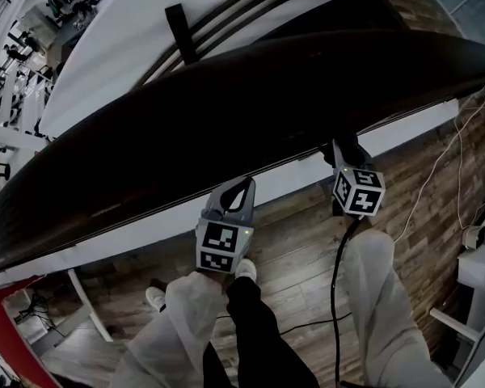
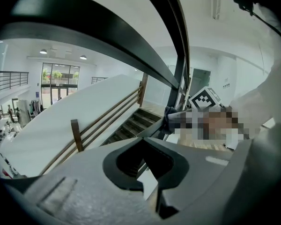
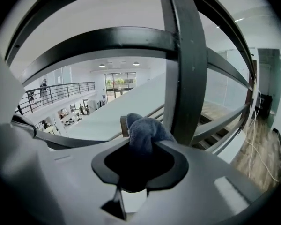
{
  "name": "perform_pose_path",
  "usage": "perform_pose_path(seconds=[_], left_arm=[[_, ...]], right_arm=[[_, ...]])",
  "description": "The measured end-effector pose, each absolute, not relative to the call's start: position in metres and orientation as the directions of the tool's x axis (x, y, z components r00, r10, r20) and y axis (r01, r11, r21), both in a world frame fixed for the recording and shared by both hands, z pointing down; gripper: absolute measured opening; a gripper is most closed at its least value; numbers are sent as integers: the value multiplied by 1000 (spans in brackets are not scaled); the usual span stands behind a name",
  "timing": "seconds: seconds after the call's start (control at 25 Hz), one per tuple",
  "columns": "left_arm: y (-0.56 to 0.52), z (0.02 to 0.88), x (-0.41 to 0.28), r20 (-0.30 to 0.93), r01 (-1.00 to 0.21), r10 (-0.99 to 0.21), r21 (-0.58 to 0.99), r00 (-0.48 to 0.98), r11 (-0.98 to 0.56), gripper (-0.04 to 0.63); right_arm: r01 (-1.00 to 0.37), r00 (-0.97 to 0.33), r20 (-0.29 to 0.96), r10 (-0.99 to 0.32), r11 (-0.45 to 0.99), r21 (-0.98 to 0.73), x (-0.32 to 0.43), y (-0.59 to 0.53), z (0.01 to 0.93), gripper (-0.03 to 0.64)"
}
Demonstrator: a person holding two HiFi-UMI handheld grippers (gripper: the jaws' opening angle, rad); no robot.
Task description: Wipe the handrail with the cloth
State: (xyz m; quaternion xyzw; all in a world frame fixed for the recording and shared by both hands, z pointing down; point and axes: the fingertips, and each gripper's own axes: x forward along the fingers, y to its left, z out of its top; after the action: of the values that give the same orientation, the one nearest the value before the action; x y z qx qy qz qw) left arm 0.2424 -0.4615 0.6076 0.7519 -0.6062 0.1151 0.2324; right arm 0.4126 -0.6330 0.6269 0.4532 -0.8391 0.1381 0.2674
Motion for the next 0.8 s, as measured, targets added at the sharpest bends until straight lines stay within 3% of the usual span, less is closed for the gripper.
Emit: perform_pose_path(seconds=[0.28, 0.8], left_arm=[[-407, 609, 196, 460, -974, -873, 215, 162, -67, -2], [-254, 587, 51, 438, -974, -899, 190, -29, 124, -2]], right_arm=[[-784, -517, 526, -675, 620, 25, 363, -579, 601, 89], [-649, -672, 476, -567, 761, -10, 199, -406, 560, 89]])
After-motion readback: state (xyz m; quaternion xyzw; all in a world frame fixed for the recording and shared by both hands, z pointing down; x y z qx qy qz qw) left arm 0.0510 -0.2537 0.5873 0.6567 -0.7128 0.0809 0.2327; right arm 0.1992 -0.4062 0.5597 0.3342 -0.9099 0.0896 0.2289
